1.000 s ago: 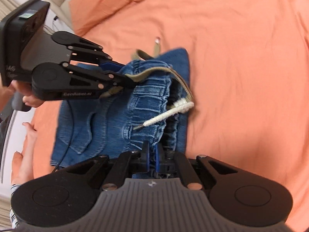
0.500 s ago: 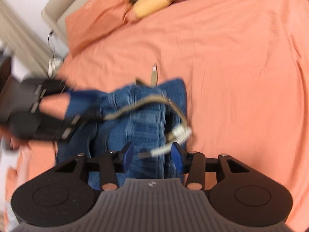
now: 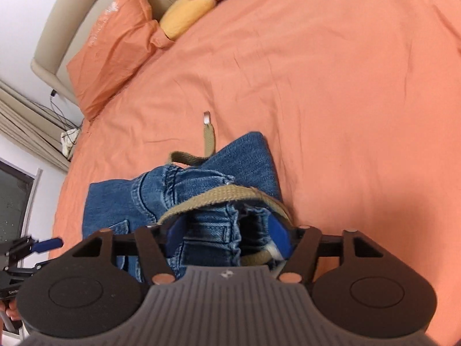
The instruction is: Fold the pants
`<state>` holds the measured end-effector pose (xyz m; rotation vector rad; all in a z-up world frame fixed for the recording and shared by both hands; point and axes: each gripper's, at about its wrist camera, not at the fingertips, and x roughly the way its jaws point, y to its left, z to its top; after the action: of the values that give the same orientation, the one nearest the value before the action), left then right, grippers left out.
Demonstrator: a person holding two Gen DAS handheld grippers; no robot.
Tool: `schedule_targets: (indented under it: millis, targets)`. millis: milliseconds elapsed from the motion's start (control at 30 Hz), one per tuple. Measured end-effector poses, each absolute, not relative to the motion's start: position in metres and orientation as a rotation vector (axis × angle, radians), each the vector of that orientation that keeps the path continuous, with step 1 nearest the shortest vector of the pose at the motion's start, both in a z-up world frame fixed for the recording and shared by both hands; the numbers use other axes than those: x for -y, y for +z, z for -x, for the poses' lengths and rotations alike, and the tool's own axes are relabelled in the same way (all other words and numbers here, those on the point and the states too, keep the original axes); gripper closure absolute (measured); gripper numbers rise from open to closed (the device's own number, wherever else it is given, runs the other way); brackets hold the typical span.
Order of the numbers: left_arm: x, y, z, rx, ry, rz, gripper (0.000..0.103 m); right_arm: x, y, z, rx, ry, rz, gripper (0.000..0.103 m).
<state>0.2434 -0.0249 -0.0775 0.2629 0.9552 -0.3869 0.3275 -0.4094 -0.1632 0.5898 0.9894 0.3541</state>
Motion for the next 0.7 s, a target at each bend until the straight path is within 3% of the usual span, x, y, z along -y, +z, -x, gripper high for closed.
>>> schedule_targets:
  millis: [100,133,233,400,500,700]
  targets:
    - [0.004,-0.081,-0.239,-0.962,-0.357,-0.185,0.042,0.403,-0.167,-0.331,-1.003,0.341,-0.533,0.054]
    - [-0.001,-0.082,-0.238,-0.963,-0.35,-0.171,0.042,0.402,-0.167,-0.331,-0.997,0.338,-0.523,0.08]
    - [-0.012,-0.087,-0.234,-0.961,-0.351,-0.141,0.044,0.392,-0.147,-0.325,-0.958,0.384,-0.466,0.09]
    - [-0.017,-0.087,-0.237,-0.936,-0.352,-0.044,0.068,0.381,-0.094,-0.325,-0.841,0.41,-0.336,0.095]
    - [-0.013,-0.084,-0.247,-0.921,-0.336,-0.005,0.079,0.378,-0.093,-0.339,-0.899,0.368,-0.265,0.095]
    - [-0.004,-0.082,-0.283,-0.866,-0.283,0.046,0.082,0.372,-0.136,-0.351,-0.988,0.29,-0.229,0.095]
